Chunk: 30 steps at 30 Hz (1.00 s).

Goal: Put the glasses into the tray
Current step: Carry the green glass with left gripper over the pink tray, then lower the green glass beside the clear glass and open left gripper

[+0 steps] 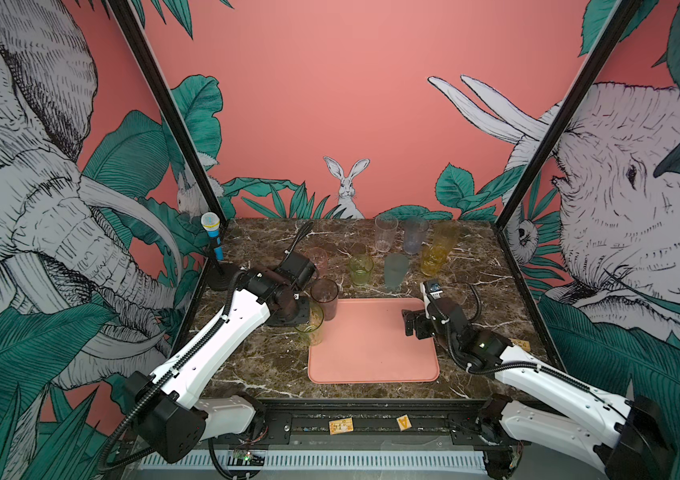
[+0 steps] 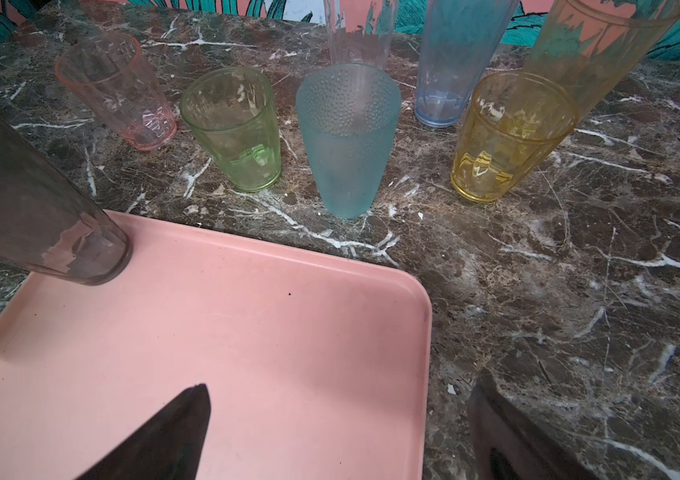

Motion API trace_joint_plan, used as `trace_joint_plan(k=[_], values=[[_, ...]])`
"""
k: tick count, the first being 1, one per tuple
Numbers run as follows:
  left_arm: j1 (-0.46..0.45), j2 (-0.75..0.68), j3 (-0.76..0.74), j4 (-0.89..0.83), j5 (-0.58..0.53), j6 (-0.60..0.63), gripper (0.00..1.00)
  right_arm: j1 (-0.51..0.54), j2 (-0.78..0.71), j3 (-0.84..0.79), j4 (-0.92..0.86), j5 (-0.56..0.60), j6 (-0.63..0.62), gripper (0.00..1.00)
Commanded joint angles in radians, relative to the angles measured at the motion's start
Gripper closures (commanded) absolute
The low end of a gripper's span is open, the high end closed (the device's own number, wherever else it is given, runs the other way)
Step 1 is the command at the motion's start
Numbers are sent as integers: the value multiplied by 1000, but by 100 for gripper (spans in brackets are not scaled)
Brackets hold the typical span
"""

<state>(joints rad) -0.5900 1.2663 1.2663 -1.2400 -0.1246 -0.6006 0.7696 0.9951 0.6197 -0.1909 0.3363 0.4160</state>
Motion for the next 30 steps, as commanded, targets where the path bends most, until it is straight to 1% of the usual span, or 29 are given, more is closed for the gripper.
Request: trace_joint_plan(k=[1,17,30], values=[[-13,4,-17,29,-28,-41,100,-2,-13,-11,33,6,9,1],[-54,89,-51,121,-20,-65,100,-3,-13,-12,34,4,8,1],[-79,148,-51,150,-17,-76,100,-2,-18,-15,36,5,8,1]])
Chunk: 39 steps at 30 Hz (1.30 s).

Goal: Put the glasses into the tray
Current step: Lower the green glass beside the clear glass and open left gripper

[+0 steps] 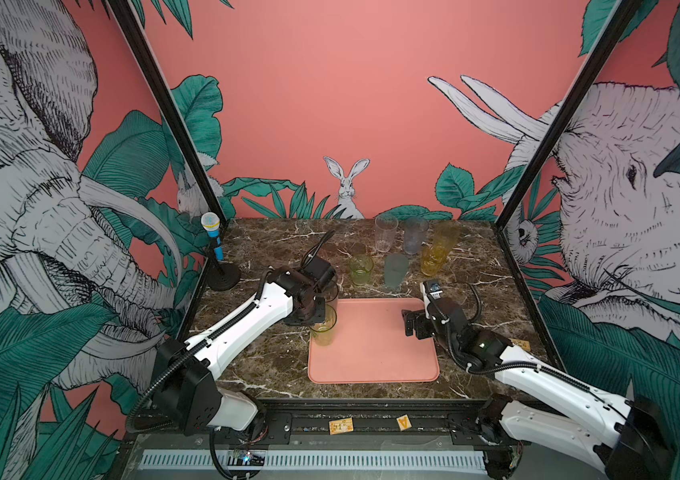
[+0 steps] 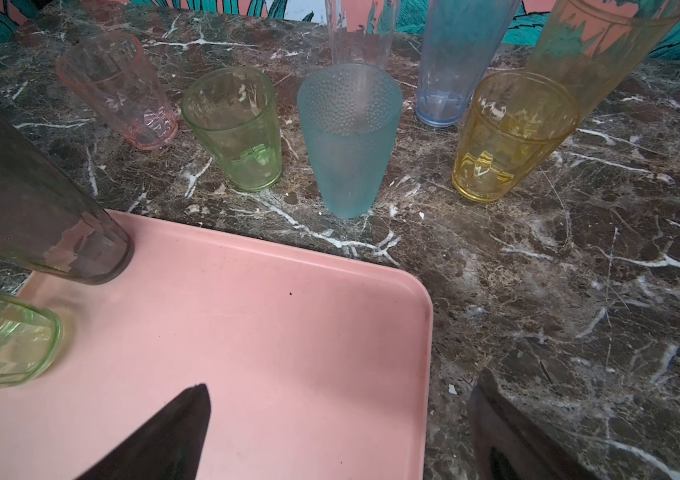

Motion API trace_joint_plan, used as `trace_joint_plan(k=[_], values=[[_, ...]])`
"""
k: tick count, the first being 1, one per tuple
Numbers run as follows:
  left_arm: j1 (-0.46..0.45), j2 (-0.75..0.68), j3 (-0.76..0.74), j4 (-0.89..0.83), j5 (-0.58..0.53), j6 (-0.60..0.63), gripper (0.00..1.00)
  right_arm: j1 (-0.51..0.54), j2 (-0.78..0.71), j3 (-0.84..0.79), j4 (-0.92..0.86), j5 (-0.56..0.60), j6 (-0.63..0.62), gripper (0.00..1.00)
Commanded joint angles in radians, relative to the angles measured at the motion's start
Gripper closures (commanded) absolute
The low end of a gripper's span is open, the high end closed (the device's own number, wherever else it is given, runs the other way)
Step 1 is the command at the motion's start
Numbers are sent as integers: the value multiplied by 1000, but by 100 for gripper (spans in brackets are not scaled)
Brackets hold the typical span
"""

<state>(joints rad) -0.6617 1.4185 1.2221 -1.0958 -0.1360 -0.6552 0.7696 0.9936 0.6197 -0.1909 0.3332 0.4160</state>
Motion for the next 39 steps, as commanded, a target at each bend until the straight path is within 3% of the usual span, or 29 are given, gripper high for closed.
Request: trace_joint_plan(k=[1,18,26,35,39], values=[[-7,-3,-9,8,-6,-22,100,-2,-18,-17,36,7,8,1],[-9,49,7,6,-7,-12,100,-3,-33,-28,38,9,10,1],[-9,54,18,2,-3,-15,84,-3,-35,-28,38,11,10,1],[-9,40,57,-27,-4,5,78,-4,-35,-28,39,10,10,1],[-9,20,77,-37,-13,12,69,-4,-32,-26,39,11,10,1]])
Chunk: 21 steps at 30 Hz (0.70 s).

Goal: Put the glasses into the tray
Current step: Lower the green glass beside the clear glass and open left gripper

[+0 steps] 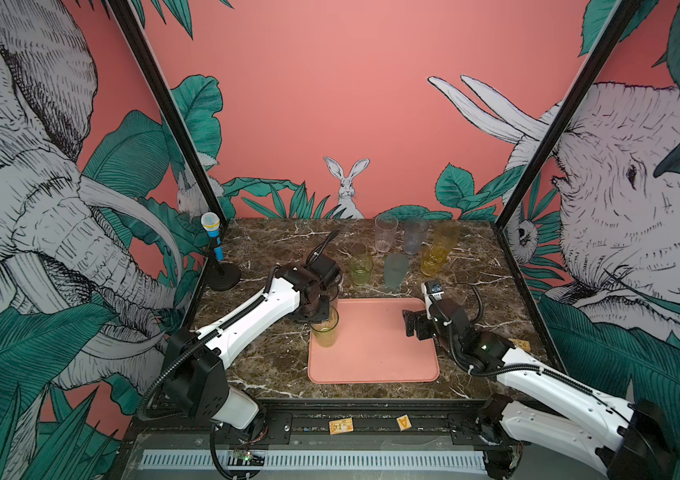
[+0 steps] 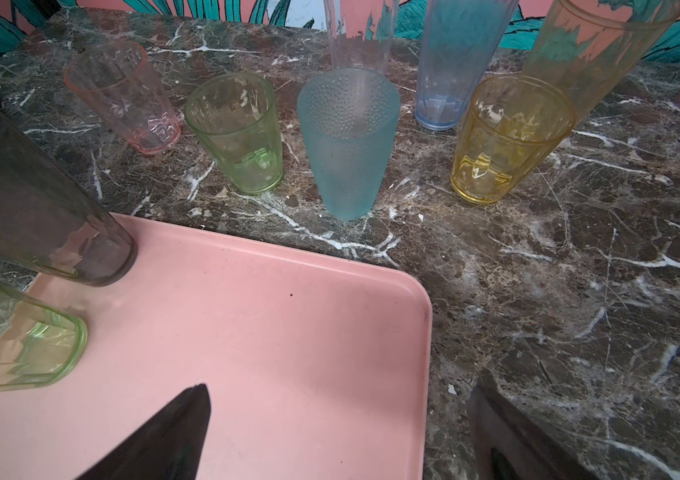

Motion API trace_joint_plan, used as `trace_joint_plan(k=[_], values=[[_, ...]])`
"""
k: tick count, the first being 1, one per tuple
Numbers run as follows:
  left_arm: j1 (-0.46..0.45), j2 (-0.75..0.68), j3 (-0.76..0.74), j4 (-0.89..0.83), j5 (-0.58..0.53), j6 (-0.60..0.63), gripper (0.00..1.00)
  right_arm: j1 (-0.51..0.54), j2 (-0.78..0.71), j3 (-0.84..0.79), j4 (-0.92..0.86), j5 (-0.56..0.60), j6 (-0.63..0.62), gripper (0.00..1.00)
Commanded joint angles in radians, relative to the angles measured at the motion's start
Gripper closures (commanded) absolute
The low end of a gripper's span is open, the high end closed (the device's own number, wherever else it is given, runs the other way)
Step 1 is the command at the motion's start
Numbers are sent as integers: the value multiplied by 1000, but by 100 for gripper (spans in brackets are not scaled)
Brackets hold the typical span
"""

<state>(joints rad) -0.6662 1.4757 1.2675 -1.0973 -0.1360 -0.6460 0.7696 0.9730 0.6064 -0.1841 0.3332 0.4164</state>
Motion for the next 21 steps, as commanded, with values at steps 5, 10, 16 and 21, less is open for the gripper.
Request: trace_joint_plan(k=[5,10,16,21], values=[[-4,-60,67,-59,-37,16,61,-4,-4,-6,30,12,10,1],[-4,-98,76,-43,-60,29,58,-4,-5,-2,23,19,12,1],[-4,-138,99,-33,-106,38,57,-4,-11,2,11,26,13,1],[-4,-160,121,-28,-132,45,55,-3,-25,7,0,32,15,1]])
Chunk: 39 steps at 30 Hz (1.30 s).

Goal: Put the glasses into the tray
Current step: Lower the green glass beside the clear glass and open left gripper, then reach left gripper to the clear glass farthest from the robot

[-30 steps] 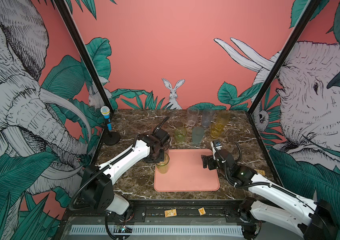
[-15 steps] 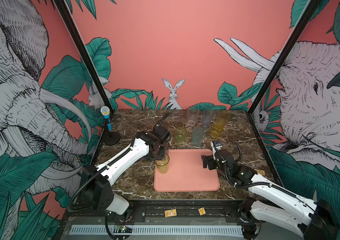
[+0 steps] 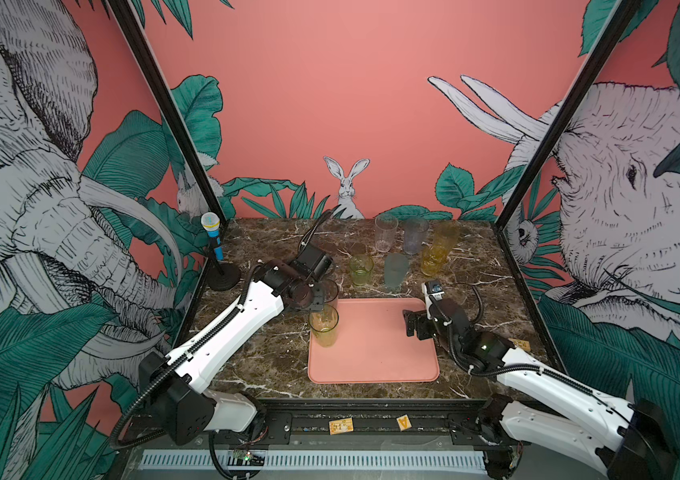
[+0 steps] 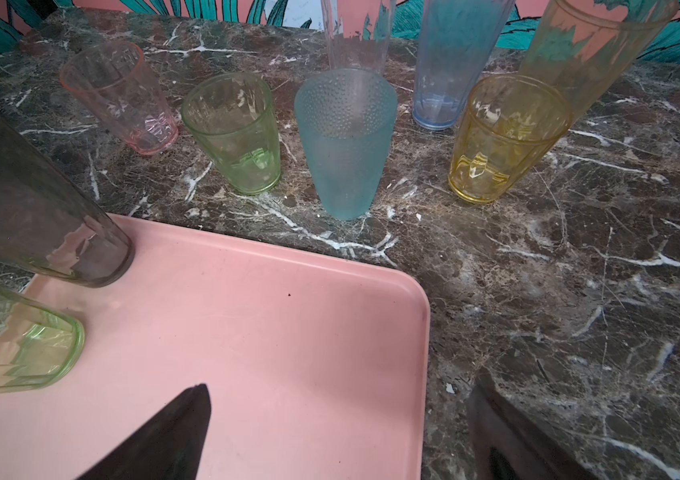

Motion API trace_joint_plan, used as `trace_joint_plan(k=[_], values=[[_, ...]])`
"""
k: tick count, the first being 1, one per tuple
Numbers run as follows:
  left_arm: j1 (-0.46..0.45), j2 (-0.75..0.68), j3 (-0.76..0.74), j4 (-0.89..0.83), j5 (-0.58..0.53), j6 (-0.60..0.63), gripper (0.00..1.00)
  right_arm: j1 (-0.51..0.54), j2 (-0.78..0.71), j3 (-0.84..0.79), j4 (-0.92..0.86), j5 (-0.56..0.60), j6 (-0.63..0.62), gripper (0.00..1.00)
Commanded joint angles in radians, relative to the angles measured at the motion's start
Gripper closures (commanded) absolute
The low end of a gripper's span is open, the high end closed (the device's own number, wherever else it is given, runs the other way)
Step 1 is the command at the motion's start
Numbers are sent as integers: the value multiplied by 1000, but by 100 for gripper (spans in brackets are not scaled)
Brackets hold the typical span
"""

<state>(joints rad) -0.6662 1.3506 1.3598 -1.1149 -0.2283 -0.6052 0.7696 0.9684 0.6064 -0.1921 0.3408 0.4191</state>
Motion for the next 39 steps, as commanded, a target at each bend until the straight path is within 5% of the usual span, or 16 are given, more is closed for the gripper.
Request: trace_joint_plan(k=[1,14,39], values=[[-4,-37,33,-8,-41,7,55,-3,-22,7,6,24,12,2],[-3,86,234,76,-46,58,54,-3,-63,-6,-7,36,25,1],[-4,740,921,261,74,140,53,-5,-66,-20,5,31,30,1]])
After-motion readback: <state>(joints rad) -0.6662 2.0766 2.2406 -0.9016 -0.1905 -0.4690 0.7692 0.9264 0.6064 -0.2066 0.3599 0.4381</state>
